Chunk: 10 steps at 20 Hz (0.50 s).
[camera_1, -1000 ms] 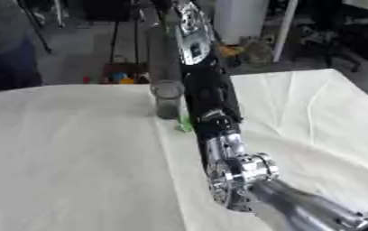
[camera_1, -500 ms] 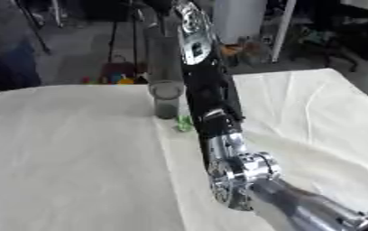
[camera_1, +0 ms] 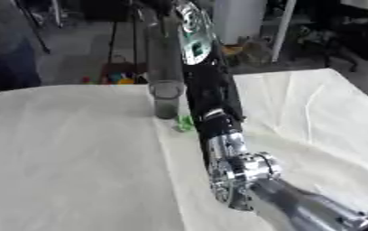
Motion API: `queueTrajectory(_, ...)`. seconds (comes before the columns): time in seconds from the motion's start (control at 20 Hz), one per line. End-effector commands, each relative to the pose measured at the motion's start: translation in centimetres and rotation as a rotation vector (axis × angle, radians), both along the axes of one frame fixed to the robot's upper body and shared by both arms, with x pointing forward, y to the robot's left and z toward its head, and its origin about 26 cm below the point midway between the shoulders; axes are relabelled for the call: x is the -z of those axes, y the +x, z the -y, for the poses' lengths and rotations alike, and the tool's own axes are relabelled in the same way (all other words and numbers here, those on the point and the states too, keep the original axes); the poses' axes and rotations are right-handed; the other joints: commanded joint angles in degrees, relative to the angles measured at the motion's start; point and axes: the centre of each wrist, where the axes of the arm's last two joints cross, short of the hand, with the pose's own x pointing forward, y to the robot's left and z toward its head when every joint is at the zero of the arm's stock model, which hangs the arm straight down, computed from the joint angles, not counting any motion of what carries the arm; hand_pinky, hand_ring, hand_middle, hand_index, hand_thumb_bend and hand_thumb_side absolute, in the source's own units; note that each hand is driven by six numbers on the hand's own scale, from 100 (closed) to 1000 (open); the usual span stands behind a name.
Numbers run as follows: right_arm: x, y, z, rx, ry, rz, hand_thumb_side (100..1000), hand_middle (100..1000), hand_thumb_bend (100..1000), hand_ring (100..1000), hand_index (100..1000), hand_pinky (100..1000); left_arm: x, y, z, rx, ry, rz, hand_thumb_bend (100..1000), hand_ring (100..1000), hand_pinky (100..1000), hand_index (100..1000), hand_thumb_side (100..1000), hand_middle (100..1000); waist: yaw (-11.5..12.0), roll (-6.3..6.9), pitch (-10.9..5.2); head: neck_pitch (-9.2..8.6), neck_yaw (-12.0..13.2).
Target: Arrange flowers into the vase.
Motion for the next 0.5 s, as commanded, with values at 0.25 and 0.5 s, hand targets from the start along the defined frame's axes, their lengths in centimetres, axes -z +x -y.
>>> queueTrajectory(0.25, -1.09, -0.39, 1.28, 0.028, -0.048, -0.007, 684, 800, 100, 869, 516, 831, -0.99, -0.01, -0.65, -0.003, 0.016, 0.030, 758, 669, 591, 818, 839, 743, -0.16, 0.33, -0.93, -0.61, 0.04)
queueTrajectory(0.5, -0.53, -0.29, 1.48, 0.027, -0.062, -0.033, 695, 802, 100, 871, 521, 836, -0.96, -0.03, -0.67, -0.003, 0.016, 0.029, 758, 670, 591, 818, 840, 743, -0.25, 0.37, -0.91, -0.59, 0.14)
